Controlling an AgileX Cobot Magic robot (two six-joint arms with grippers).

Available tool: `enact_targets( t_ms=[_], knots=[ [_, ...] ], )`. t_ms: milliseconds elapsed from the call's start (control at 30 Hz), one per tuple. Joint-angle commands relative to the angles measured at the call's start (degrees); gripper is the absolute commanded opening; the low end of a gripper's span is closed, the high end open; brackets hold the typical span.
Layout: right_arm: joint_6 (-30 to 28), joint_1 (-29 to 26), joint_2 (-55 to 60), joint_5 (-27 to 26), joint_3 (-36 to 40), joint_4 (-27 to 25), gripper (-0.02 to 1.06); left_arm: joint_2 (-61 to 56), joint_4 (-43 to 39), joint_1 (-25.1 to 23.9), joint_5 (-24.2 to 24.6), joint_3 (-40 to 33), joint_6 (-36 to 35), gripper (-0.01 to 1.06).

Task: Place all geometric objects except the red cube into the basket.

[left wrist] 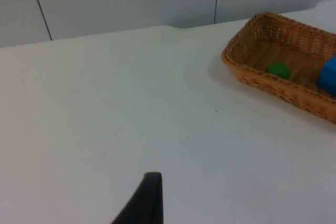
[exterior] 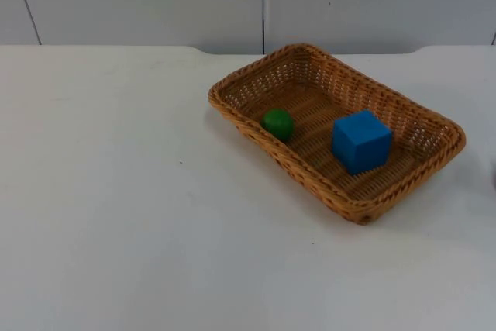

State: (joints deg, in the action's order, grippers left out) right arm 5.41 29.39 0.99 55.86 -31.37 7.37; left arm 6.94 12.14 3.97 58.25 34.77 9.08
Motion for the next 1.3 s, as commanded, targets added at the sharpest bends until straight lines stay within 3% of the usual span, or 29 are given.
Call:
enact_targets(
  t_ms=[0,100,267,500,733,1267],
  knots=[
    [-1.2,0.0,-1.0,0.4,0.4,-1.2,0.86,-0.4,-0.7,-0.1,0.2,-0.1,0.3,1.05],
    [-4.8,0.0,-1.0,2.9,0.4,-4.1,0.86,-1.5,-1.6,-0.1,-0.2,-0.2,0.3,1.05],
    [-5.9,-0.1,-1.0,5.6,1.5,-4.5,0.86,-4.7,-2.7,-0.1,1.2,-0.2,0.3,1.05],
    [-5.9,-0.1,-1.0,5.8,1.8,-4.6,0.86,-6.9,-14.6,-0.1,6.0,-1.0,-9.1,1.05],
    [-5.9,-0.1,-1.0,5.8,1.8,-4.7,0.86,-6.9,-9.1,-0.1,3.3,-6.5,-9.1,1.05],
    [-5.9,-0.1,-1.0,5.8,1.8,-5.0,0.86,-6.9,-8.1,-0.1,3.3,-6.5,-6.6,1.05]
  ],
)
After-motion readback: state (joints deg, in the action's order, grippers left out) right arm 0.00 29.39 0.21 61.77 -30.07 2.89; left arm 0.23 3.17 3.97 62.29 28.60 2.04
